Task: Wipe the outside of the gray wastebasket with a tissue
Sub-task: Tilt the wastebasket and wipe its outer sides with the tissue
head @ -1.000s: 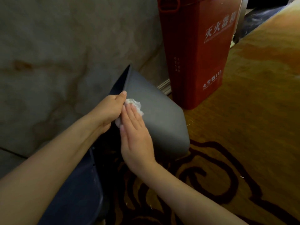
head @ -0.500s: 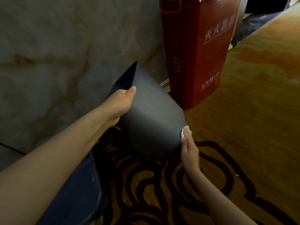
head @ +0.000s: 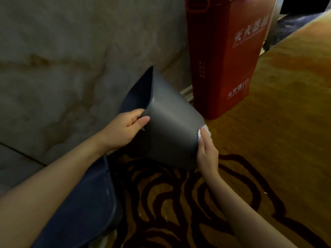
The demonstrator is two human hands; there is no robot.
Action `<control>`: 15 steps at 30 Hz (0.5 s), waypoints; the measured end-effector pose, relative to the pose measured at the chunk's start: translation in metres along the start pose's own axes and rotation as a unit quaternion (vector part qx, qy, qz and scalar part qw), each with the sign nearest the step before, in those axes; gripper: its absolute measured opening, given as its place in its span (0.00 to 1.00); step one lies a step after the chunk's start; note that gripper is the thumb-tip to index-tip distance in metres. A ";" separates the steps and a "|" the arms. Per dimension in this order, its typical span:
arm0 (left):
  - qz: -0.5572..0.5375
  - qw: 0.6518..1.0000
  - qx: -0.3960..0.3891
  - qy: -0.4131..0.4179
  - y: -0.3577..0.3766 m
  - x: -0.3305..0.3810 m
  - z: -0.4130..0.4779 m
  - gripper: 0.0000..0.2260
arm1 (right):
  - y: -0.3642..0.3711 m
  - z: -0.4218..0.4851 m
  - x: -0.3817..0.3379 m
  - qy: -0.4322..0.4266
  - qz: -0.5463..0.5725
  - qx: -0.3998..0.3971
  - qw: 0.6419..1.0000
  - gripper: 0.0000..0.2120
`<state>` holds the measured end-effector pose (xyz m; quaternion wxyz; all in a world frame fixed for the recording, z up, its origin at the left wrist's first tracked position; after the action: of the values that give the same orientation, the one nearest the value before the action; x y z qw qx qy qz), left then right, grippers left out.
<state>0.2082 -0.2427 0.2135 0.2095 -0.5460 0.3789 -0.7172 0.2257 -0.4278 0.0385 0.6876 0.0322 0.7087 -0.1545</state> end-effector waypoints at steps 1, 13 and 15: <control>-0.003 1.000 0.015 0.003 0.001 0.002 0.005 0.10 | 0.003 -0.005 -0.015 -0.037 0.010 -0.004 0.999 0.19; -0.192 0.953 0.208 -0.105 -0.023 0.017 0.032 0.15 | 0.050 -0.049 -0.158 -0.376 -0.055 -0.037 0.924 0.20; -0.190 0.949 0.216 -0.130 -0.029 0.016 0.036 0.15 | 0.048 -0.042 -0.161 -0.383 -0.066 -0.044 0.920 0.20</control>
<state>0.2409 -0.2474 0.2498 0.2291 -0.6382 0.0738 -0.7312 0.2056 -0.3446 0.1885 0.8956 -0.1069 0.3977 -0.1685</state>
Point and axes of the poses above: each hand's wrist, its own z-axis towards the middle knuckle, its own y-axis out of the palm, x = y × z, the point moved 5 cm from there along z, towards the middle knuckle, and after that the axes turned 5 degrees about y, right-handed, at the moved point
